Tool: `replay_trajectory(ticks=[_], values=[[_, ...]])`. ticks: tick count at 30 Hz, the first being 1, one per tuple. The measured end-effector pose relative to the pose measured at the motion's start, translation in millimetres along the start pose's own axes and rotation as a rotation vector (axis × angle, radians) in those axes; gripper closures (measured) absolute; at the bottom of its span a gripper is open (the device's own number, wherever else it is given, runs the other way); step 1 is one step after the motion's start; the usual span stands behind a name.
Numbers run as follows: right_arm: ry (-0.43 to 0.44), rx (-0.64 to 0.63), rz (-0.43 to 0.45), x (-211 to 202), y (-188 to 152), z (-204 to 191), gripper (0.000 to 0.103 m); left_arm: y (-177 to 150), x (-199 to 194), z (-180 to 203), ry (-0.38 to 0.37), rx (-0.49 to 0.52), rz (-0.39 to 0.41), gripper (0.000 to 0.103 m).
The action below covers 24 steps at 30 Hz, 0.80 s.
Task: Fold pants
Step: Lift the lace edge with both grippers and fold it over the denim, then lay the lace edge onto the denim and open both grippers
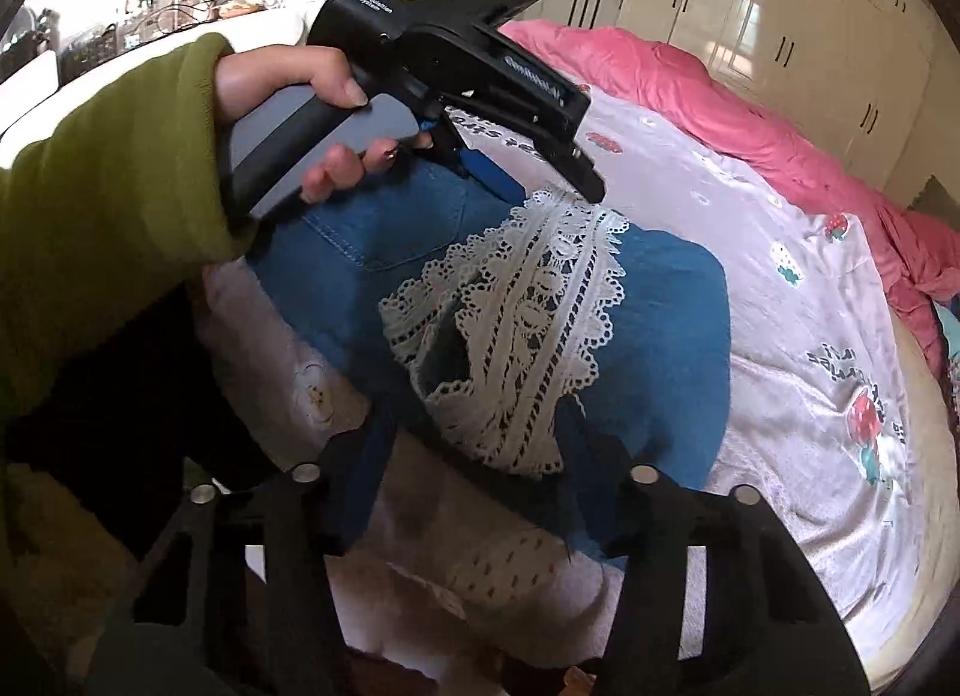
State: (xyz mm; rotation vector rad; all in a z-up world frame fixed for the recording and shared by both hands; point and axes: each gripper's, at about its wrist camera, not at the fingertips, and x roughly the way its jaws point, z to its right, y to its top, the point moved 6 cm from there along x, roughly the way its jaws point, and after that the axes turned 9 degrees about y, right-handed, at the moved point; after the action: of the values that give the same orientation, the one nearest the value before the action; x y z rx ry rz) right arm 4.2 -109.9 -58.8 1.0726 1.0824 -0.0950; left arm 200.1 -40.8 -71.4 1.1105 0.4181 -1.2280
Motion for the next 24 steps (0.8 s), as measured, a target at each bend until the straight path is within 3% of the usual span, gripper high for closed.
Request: replay_trajectory(ticks=[1,2,3,7,11,13,19,20,23,24], values=[[-0.005,0.0,-0.001,2.6,0.7,1.2,0.07,1.2,-0.5,-0.7,0.002,-0.018,0.013,0.08],[0.011,0.002,-0.004,6.6,1.8,1.2,0.087,1.7,-1.9,0.2,0.002,-0.025,0.022,0.088],[0.032,0.009,-0.006,9.0,2.6,0.8,0.091,3.3,-3.7,1.6,0.0,-0.026,0.033,0.089],[0.089,0.085,0.058,-2.2,11.9,7.7,0.091,17.2,-10.0,12.5,-0.017,-0.01,0.048,0.094],[0.086,0.064,0.094,-4.3,29.7,7.8,0.091,31.5,-13.3,19.2,0.019,0.016,0.075,0.094],[0.079,0.054,0.085,1.5,33.6,4.2,0.091,33.0,-8.4,11.4,0.048,-0.001,0.064,0.094],[0.092,0.05,-0.014,38.8,28.1,-5.7,0.091,34.2,12.4,-10.4,0.044,-0.052,0.021,0.094],[0.105,0.059,-0.016,38.9,25.4,-5.9,0.088,32.5,11.6,-10.5,0.027,-0.05,0.022,0.091],[0.115,0.078,0.007,28.6,22.2,-2.7,0.079,30.3,5.9,-12.0,0.025,-0.044,0.041,0.05],[0.115,0.088,0.019,24.8,21.7,-1.8,0.074,30.1,3.3,-12.2,0.036,-0.037,0.052,0.05]])
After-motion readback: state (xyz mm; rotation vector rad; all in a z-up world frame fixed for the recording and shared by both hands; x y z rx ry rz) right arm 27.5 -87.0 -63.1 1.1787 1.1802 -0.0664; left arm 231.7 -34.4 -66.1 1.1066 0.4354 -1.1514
